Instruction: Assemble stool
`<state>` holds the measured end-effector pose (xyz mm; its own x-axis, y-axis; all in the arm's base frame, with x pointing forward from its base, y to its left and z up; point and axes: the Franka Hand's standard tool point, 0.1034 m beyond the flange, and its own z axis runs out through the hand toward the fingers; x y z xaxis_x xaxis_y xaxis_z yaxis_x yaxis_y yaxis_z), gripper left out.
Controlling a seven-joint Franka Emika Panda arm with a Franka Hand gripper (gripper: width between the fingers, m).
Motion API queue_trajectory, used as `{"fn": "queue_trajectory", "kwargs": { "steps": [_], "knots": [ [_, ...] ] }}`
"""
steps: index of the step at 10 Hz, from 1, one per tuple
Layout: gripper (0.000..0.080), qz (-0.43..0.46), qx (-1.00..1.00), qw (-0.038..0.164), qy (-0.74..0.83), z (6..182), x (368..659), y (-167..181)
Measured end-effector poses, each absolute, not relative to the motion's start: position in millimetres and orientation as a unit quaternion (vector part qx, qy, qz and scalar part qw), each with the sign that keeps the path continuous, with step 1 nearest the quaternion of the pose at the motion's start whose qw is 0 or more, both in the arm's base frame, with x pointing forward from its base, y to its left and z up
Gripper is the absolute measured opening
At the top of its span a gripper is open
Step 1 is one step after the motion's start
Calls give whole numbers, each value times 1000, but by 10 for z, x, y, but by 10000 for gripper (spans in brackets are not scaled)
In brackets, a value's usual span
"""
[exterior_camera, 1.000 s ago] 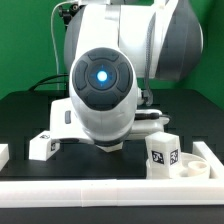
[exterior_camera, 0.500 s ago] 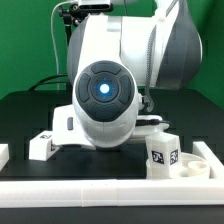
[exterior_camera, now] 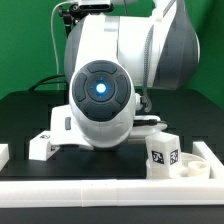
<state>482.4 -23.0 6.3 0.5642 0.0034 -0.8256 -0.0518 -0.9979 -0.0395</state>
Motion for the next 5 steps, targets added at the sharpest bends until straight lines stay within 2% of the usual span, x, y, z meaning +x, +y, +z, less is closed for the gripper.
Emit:
{"fn": "queue_trajectory", "kwargs": {
  "steps": [2, 3, 5],
  "knots": [
    [368, 465, -884, 30, 14, 75, 4834, -233],
    [368, 461, -887, 30, 15, 147, 4880, -242],
    [345, 447, -894, 34, 16, 586, 5029, -179]
  ]
}}
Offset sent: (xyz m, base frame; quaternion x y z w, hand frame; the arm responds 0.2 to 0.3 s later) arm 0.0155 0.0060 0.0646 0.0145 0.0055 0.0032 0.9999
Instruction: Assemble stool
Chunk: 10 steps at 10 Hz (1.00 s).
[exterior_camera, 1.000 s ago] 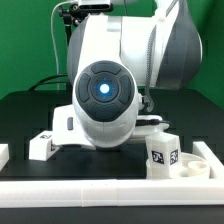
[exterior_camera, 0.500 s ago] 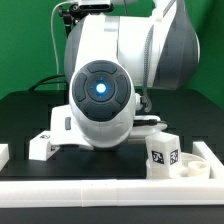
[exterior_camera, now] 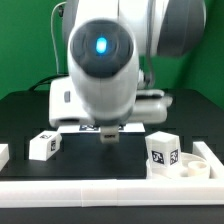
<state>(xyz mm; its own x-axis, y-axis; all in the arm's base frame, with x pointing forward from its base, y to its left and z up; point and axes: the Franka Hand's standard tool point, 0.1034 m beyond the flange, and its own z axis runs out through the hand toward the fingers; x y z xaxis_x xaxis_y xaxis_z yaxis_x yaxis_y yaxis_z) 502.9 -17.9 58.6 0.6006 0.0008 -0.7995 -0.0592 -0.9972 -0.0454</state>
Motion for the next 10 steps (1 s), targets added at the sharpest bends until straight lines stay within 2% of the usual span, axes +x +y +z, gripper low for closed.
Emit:
{"fn": "queue_trajectory", "kwargs": {
  "steps": [2, 3, 4, 7, 10],
  "knots": [
    [343, 420, -907, 30, 30, 967, 5158, -74],
    [343, 409, -911, 30, 27, 946, 5193, -76],
    [343, 359, -933, 26, 28, 846, 5359, -92],
    [343, 259, -965, 23, 30, 871, 5449, -94],
    [343, 161, -986, 21, 37, 1227, 5470, 64]
  ]
}}
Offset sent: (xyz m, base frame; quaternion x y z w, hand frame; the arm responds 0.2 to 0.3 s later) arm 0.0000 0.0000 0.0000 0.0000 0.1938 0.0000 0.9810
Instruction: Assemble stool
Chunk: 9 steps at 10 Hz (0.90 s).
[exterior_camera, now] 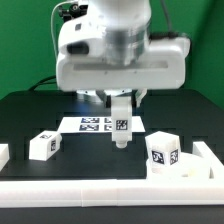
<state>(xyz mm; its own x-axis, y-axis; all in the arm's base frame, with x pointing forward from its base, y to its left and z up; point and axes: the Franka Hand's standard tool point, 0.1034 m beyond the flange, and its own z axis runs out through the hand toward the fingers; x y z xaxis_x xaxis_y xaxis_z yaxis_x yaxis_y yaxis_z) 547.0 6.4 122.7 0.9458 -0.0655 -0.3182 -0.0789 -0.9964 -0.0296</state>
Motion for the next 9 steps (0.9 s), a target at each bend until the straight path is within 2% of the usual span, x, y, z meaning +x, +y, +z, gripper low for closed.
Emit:
{"fn": "queue_trajectory", "kwargs": {
  "steps": [2, 3, 7, 9],
  "knots": [
    [343, 131, -990, 21, 46, 1404, 5427, 197],
    [343, 134, -990, 20, 47, 1437, 5415, 271],
    [343, 137, -989, 18, 45, 1391, 5427, 303],
    [343, 128, -991, 19, 46, 1447, 5535, 523]
  ]
}}
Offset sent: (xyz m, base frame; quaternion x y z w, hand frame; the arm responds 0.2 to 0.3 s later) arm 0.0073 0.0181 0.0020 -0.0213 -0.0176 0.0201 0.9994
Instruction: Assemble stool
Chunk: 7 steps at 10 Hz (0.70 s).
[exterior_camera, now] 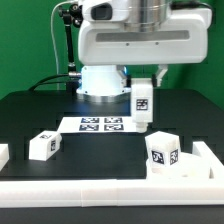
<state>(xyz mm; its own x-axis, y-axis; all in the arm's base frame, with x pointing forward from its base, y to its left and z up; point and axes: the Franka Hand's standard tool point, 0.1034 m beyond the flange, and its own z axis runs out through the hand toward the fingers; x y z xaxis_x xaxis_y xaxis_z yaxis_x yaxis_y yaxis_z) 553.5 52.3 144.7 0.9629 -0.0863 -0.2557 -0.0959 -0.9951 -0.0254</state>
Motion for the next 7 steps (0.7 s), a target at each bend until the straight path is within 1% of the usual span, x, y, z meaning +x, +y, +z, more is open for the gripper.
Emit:
{"fn": "queue_trajectory", "kwargs": {
  "steps": [2, 3, 4, 7],
  "knots": [
    [343, 120, -992, 19, 40, 1465, 5719, 756],
    [343, 119, -992, 19, 37, 1437, 5765, 817],
    [343, 123, -992, 19, 37, 1410, 5739, 808],
    [343, 123, -992, 19, 38, 1404, 5739, 804]
  ]
}}
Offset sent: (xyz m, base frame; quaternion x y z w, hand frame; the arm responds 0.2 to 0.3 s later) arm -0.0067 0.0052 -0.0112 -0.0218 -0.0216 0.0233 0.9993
